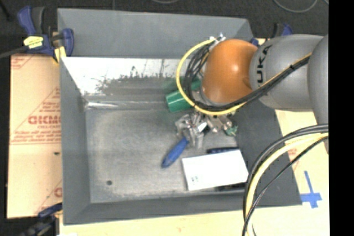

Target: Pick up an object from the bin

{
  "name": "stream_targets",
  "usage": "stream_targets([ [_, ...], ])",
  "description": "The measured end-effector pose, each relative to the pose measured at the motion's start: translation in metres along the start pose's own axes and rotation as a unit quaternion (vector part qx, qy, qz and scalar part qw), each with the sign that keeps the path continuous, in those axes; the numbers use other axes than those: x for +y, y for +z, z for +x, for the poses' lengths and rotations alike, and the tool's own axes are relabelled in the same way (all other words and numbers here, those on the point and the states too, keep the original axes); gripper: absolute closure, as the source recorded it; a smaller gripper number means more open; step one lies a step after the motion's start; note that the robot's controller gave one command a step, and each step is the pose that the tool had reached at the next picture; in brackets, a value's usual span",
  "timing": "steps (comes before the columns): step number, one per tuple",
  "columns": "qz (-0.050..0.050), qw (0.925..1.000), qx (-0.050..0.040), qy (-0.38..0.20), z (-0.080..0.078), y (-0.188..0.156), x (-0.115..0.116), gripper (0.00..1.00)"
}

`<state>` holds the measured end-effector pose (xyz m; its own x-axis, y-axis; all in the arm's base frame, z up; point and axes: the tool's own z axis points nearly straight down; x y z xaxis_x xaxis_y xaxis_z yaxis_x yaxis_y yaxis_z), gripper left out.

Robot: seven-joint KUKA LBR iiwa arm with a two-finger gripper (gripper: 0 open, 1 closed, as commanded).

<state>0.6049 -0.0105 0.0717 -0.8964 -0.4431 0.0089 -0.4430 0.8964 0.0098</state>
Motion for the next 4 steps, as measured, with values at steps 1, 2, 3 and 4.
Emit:
stream_targets([
  [1, 0.001, 1.0000, -0.0005, 0.004, -0.001, 0.000, 0.001, 1.00],
  [2, 0.002, 1.0000, -0.0008, 0.004, -0.001, -0.002, 0.002, 1.00],
  [3, 0.002, 1.0000, -0.0023, 0.004, -0.001, -0.007, 0.002, 1.00],
  [4, 0.003, 1.0000, -0.0040, 0.005, -0.001, -0.011, 0.002, 1.00],
])
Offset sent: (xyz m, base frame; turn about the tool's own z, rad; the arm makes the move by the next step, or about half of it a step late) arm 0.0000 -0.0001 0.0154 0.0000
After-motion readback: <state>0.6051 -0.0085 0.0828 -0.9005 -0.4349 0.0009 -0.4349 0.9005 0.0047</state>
